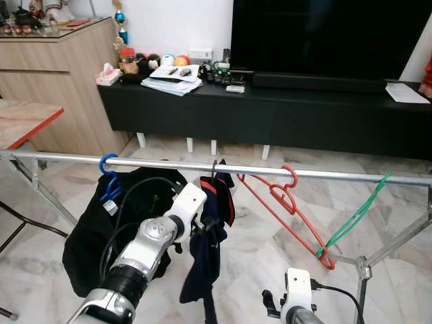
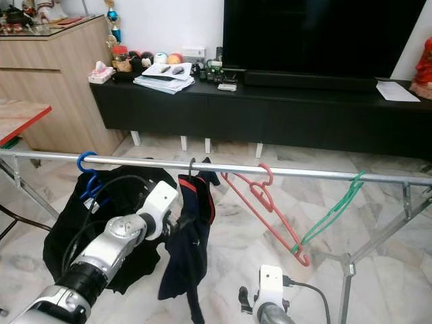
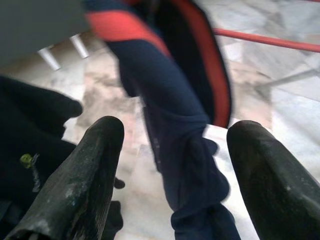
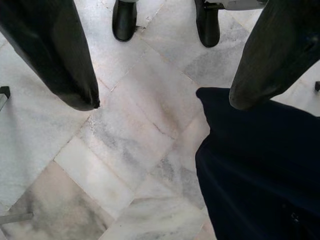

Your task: Hang hanger

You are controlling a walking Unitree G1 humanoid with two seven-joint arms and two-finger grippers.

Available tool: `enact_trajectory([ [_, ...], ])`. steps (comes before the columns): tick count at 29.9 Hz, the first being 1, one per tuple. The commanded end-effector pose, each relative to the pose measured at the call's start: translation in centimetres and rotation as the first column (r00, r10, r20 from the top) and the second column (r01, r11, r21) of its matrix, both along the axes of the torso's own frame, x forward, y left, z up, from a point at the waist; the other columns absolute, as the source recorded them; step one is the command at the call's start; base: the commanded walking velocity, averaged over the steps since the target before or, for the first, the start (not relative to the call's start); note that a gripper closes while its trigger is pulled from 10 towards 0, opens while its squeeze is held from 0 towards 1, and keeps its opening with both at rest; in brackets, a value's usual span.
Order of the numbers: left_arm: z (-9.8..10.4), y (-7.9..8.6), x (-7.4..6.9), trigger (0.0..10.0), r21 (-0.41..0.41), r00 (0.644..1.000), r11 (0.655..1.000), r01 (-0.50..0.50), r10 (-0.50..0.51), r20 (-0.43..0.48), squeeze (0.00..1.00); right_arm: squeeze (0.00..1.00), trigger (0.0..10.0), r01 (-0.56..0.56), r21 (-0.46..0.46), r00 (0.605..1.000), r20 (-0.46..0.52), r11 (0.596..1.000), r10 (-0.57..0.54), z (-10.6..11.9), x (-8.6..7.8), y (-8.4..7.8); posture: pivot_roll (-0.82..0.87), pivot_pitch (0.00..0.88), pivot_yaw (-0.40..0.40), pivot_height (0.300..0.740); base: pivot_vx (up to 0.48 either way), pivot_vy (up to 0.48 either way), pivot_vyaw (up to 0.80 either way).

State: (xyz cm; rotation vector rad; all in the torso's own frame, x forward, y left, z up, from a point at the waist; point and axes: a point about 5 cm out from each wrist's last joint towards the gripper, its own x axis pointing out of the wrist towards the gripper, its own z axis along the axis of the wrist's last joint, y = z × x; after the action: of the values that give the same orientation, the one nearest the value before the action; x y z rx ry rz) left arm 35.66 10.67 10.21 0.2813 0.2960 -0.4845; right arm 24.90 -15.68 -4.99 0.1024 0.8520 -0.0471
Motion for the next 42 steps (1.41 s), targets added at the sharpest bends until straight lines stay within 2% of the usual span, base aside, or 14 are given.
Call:
enact_trajectory([
  [1,0.2,0.4,0.4,10.0,0.004,0.999,0.999,-0.039,0.038,0.011,0.0,0.0,10.0,-0.004,0.004,1.0,-0.008,1.0,0.004,0.0,0.0,0.2,0.08,0.0,0.011,0.74,0.0,0.0,0.0],
  [5,0.4,1.4,1.2,10.0,-0.013,0.991,0.991,-0.133,0.134,0.028,0.0,0.0,10.0,-0.006,0.003,1.0,-0.008,1.0,0.007,0.0,0.0,0.1,0.08,0.0,0.0,0.74,0.0,0.0,0.0],
  [11,-0.2,2.5,1.3,10.0,-0.011,0.987,0.987,-0.16,0.16,0.004,0.0,0.0,10.0,-0.013,0.002,1.0,-0.009,1.0,0.013,0.0,0.0,0.1,0.08,0.0,-0.009,0.74,0.0,0.0,0.0],
  [15,-1.1,2.1,0.8,10.0,-0.005,0.997,0.998,-0.056,0.055,-0.054,0.0,0.0,10.0,-0.019,0.0,1.0,-0.009,1.0,0.019,0.0,0.1,0.0,0.08,0.0,-0.02,0.74,0.0,0.0,0.0],
  [20,-1.4,1.3,0.6,10.0,0.007,0.998,1.0,0.017,-0.017,-0.054,0.0,0.0,10.0,-0.025,-0.003,1.0,-0.01,1.0,0.025,0.0,0.1,-0.2,0.08,0.0,-0.028,0.74,0.0,0.0,0.0],
  [26,-0.7,1.0,1.2,10.0,0.015,1.0,1.0,-0.011,0.011,0.023,0.0,0.0,10.0,-0.027,-0.007,1.0,-0.012,1.0,0.027,0.0,0.0,-0.3,0.06,0.0,-0.027,0.74,0.0,0.0,0.0],
  [31,0.0,1.2,1.6,10.0,-0.017,0.996,0.998,-0.054,0.055,0.067,0.0,0.0,10.0,-0.024,-0.006,1.0,-0.015,1.0,0.024,-0.1,-0.2,-0.3,0.05,0.0,-0.02,0.74,0.0,0.0,0.0],
  [34,0.0,1.2,1.7,10.0,-0.04,0.994,0.996,-0.074,0.077,0.072,0.0,0.0,10.0,-0.024,-0.005,1.0,-0.017,1.0,0.023,-0.2,-0.3,-0.3,0.04,0.0,-0.012,0.74,0.0,0.0,0.0],
  [36,-0.1,0.8,1.6,10.0,-0.061,0.997,0.997,-0.053,0.057,0.055,0.0,0.0,10.0,-0.021,-0.004,1.0,-0.02,1.0,0.02,-0.3,-0.5,-0.3,0.03,0.0,-0.008,0.74,0.0,0.0,0.0],
  [42,-0.6,0.2,1.3,10.0,-0.047,0.999,0.999,-0.026,0.027,0.033,0.0,0.0,10.0,-0.014,-0.004,1.0,-0.026,1.0,0.014,-0.6,-0.9,-0.4,0.01,0.0,-0.003,0.74,0.0,0.0,0.0],
])
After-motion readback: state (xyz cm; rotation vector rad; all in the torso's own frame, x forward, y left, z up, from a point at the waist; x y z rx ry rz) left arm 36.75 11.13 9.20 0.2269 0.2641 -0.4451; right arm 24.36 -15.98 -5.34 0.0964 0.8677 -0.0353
